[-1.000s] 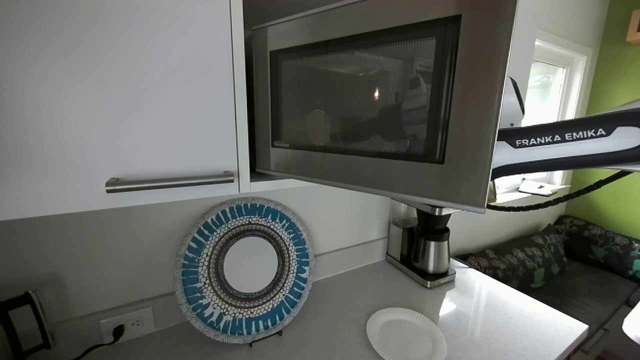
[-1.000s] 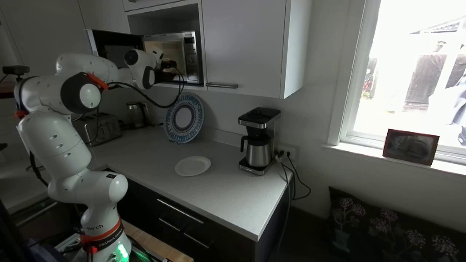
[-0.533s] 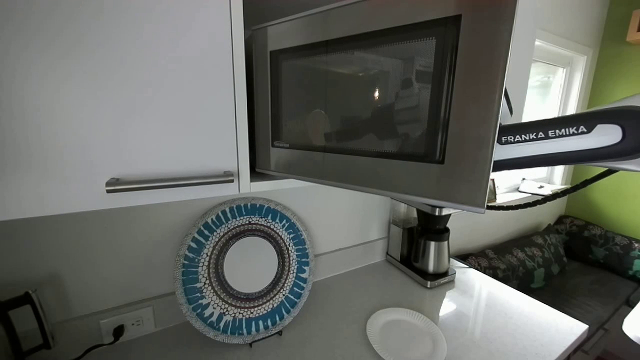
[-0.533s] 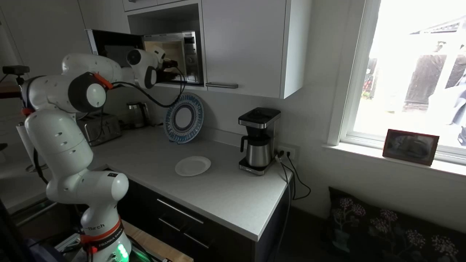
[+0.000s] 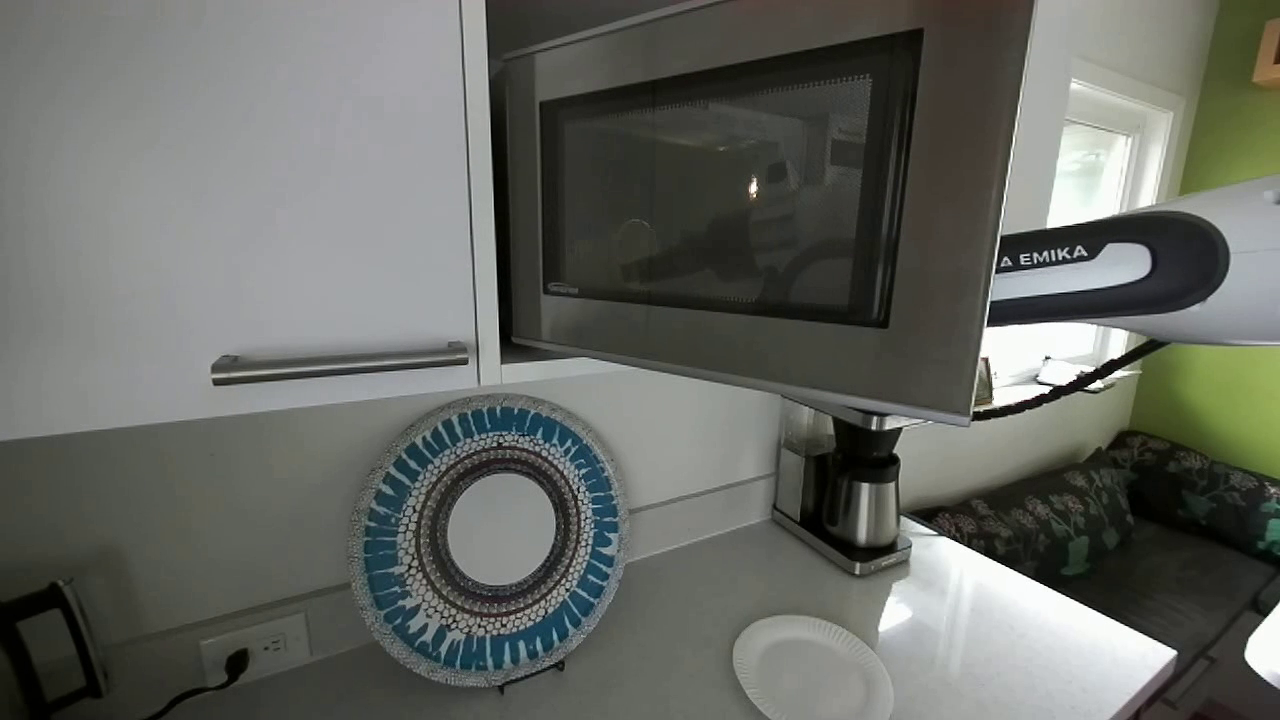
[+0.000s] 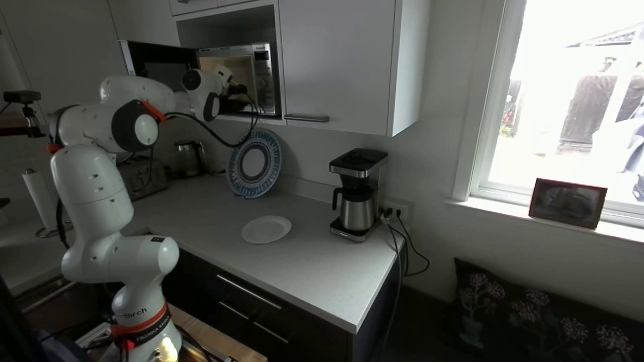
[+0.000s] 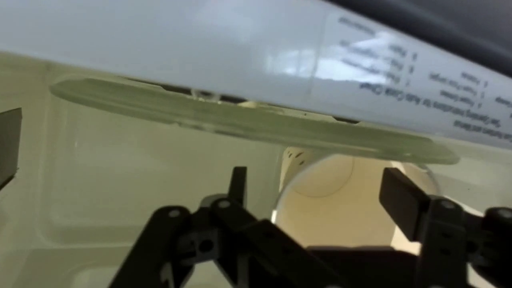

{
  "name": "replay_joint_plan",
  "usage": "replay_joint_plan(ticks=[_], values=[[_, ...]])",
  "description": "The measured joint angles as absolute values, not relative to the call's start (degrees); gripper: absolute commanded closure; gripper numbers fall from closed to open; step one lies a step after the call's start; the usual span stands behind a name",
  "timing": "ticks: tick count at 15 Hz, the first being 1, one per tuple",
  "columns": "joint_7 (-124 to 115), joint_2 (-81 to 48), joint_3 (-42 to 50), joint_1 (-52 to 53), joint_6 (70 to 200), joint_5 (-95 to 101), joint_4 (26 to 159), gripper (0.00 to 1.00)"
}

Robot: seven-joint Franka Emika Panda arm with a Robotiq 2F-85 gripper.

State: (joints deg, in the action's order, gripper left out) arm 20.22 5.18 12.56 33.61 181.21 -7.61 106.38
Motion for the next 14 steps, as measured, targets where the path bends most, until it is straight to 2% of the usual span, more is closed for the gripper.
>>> replay_joint_plan(ticks=[4, 7, 14], values=[[16.1, 2.2, 12.6, 31.9, 181.2, -7.0, 102.6, 0.77], [7.7, 0.2, 11.0, 26.7, 181.2, -2.9, 99.9, 0.99], [-14.6, -2.3, 13.0, 25.9, 176.0, 13.0, 94.1, 0.99]])
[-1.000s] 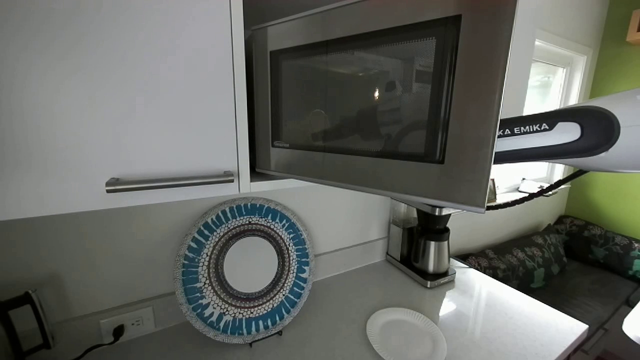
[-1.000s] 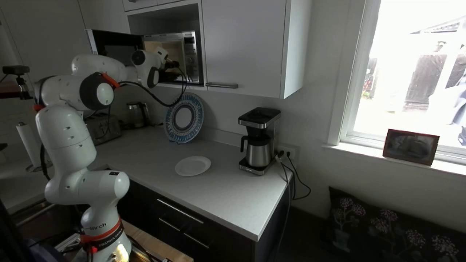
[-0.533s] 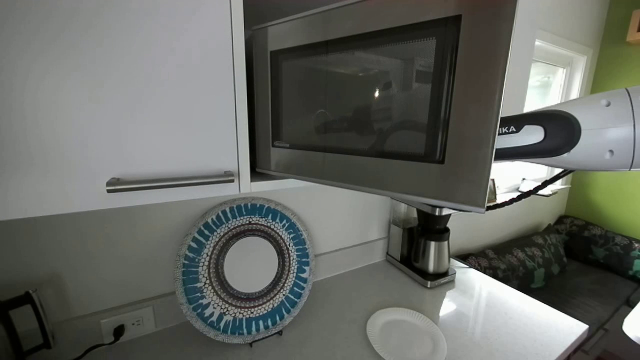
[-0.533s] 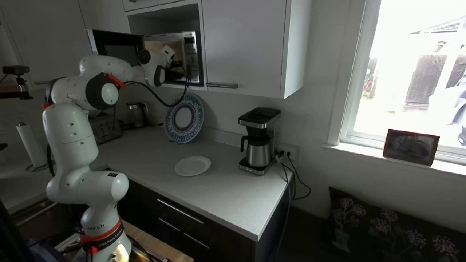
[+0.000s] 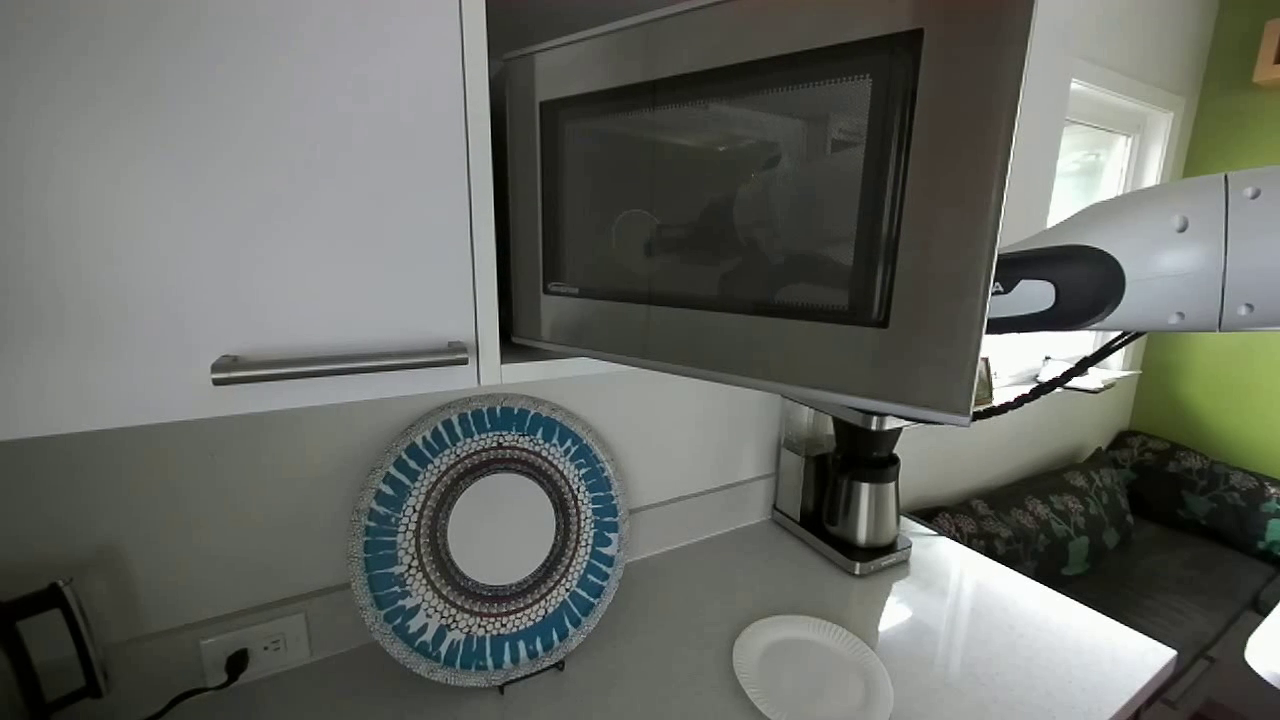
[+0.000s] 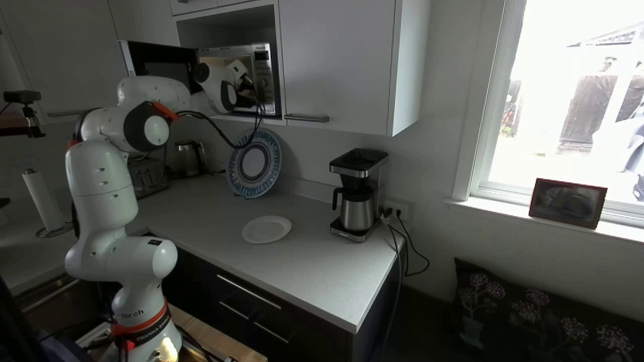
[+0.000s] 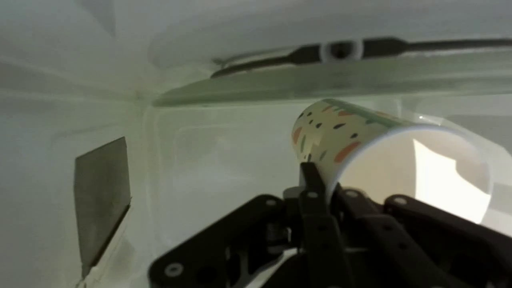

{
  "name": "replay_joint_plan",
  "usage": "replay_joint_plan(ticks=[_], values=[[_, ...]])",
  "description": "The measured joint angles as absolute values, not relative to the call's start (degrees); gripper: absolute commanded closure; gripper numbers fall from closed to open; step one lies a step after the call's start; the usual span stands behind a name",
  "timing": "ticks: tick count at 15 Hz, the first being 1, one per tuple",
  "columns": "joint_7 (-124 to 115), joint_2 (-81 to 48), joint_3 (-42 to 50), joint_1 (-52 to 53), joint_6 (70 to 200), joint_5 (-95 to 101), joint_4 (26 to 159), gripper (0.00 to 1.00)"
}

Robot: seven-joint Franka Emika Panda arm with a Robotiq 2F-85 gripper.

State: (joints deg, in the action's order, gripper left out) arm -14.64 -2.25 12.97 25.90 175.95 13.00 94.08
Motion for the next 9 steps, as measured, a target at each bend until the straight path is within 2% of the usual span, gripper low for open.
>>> replay_joint_plan(ticks=[9], values=[[-36.0, -3.0, 11.8, 30.9, 152.8, 32.2, 82.7, 0.99]])
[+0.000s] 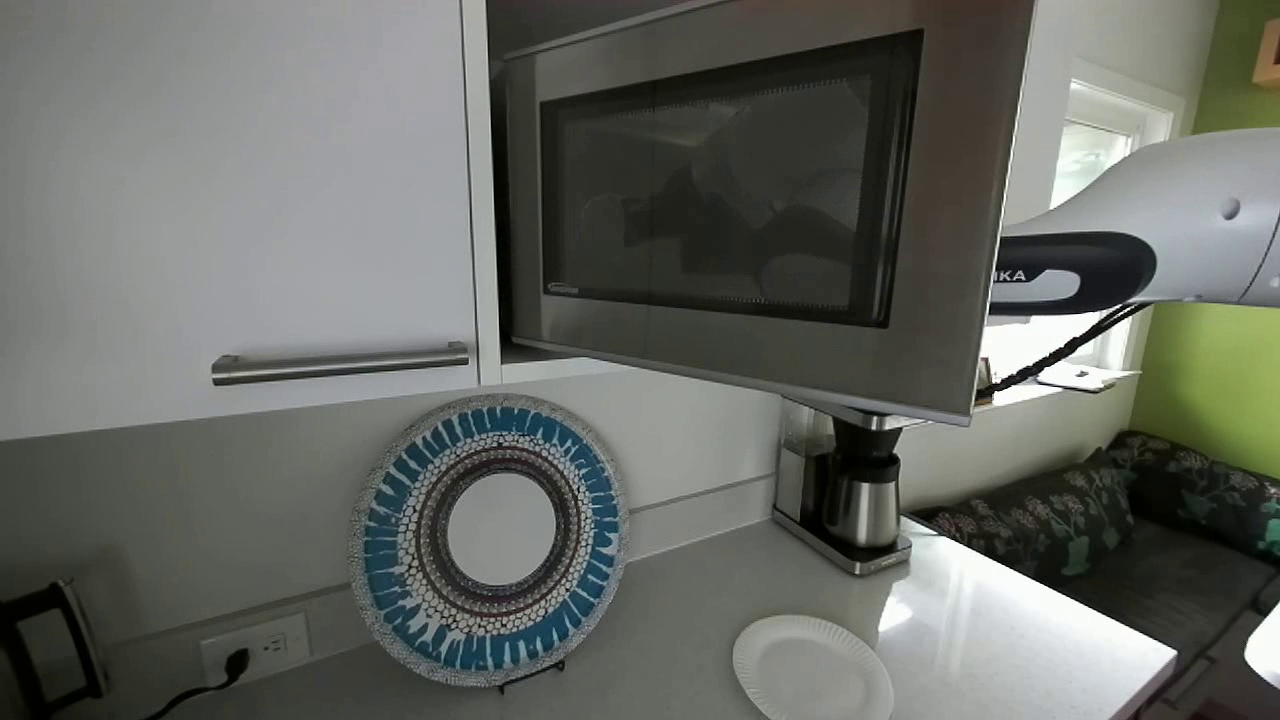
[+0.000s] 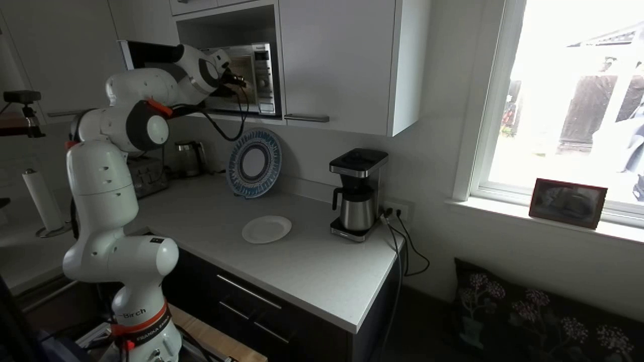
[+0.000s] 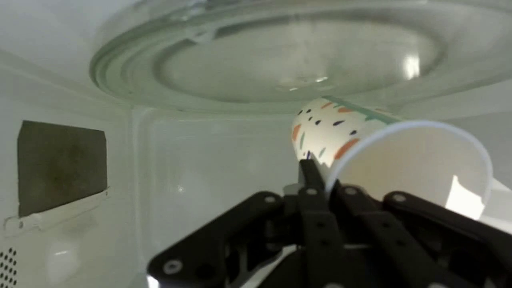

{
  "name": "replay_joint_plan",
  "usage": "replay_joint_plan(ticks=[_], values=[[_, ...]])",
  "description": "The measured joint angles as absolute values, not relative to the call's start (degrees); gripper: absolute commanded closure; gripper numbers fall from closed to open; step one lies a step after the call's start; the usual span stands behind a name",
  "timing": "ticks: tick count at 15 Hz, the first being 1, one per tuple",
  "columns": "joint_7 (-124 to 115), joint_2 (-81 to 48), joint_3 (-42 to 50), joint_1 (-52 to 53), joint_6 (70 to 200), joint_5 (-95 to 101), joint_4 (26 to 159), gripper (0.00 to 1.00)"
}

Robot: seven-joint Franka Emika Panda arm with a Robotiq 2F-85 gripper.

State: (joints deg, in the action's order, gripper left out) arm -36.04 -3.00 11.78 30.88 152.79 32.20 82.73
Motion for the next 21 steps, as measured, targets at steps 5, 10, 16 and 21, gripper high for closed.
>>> replay_joint_plan(ticks=[5, 10, 16, 21], values=[[-41.3, -2.8, 11.5, 32.3, 148.2, 39.7, 80.0, 0.97], [-41.7, -2.8, 11.5, 32.3, 148.2, 39.6, 79.7, 0.99], [-48.7, -1.5, 10.8, 32.9, 138.6, 39.8, 75.2, 0.99], [-55.6, -1.1, 10.1, 33.4, 130.0, 37.1, 73.1, 0.99]])
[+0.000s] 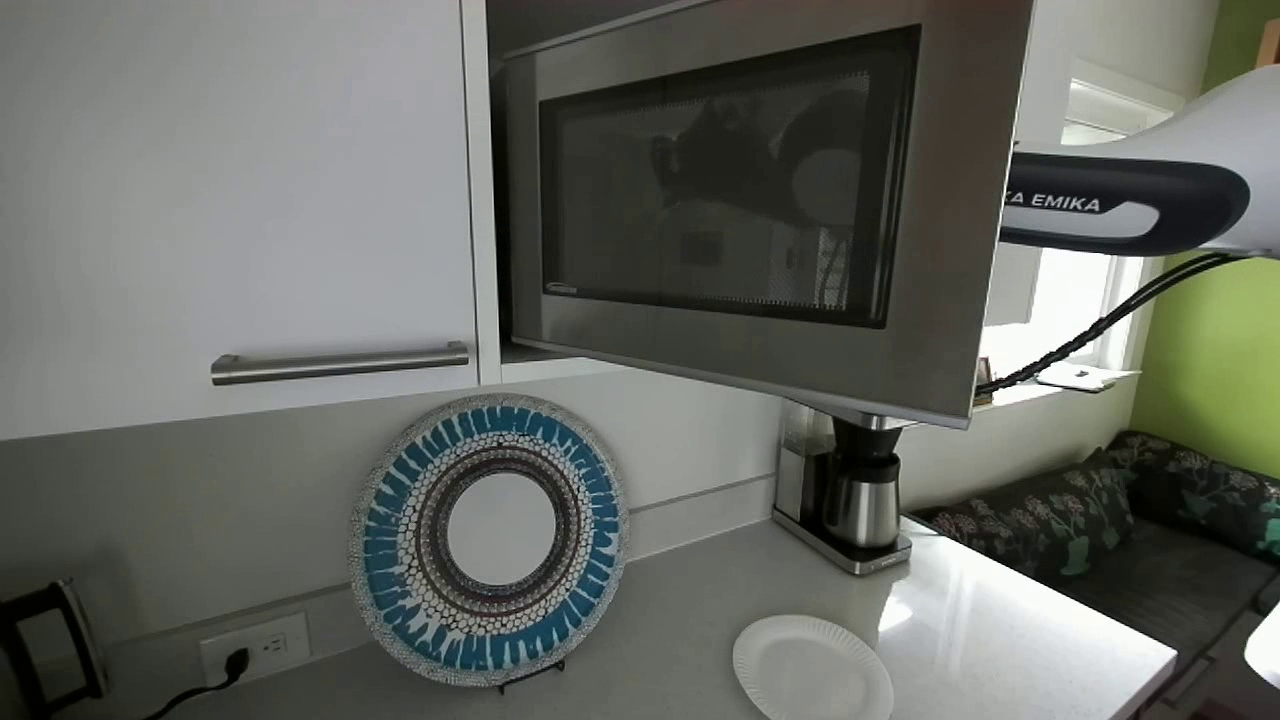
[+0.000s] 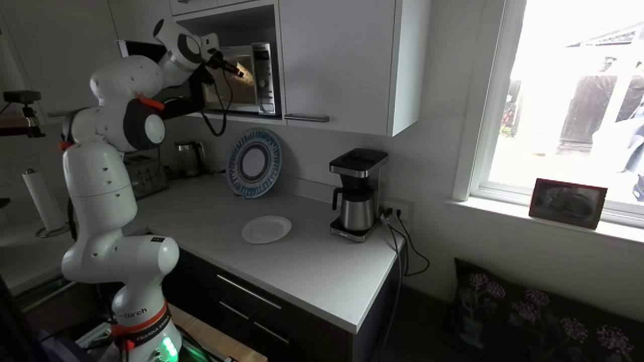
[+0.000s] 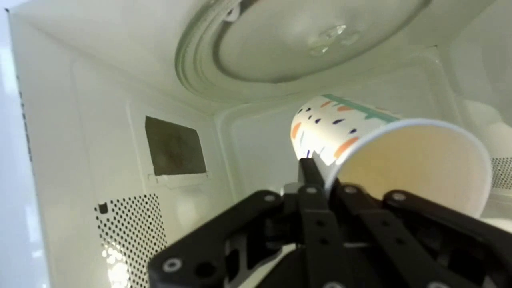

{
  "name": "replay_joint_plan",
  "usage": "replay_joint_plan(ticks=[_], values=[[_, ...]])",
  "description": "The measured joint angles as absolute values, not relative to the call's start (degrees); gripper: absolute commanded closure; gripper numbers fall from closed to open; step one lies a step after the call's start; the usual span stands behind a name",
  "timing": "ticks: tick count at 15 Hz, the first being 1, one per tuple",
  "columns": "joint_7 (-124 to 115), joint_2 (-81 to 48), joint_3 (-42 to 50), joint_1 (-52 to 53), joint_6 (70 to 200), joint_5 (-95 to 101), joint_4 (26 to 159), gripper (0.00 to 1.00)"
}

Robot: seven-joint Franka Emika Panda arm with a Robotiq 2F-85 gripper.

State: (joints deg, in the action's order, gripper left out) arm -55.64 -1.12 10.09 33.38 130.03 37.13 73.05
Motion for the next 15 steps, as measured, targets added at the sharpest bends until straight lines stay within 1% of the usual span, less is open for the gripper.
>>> replay_joint_plan(ticks=[3, 5, 8, 9, 15], values=[[-59.7, -1.1, 10.1, 33.4, 126.2, 33.9, 72.1, 0.99], [-62.0, -1.1, 10.1, 33.3, 124.6, 31.5, 71.6, 0.97], [-63.2, -1.1, 10.1, 33.3, 124.0, 30.6, 71.0, 0.97], [-63.3, -1.1, 10.1, 33.3, 124.0, 30.6, 71.0, 0.99], [-66.0, -1.1, 10.2, 33.1, 122.9, 28.0, 70.3, 0.99]])
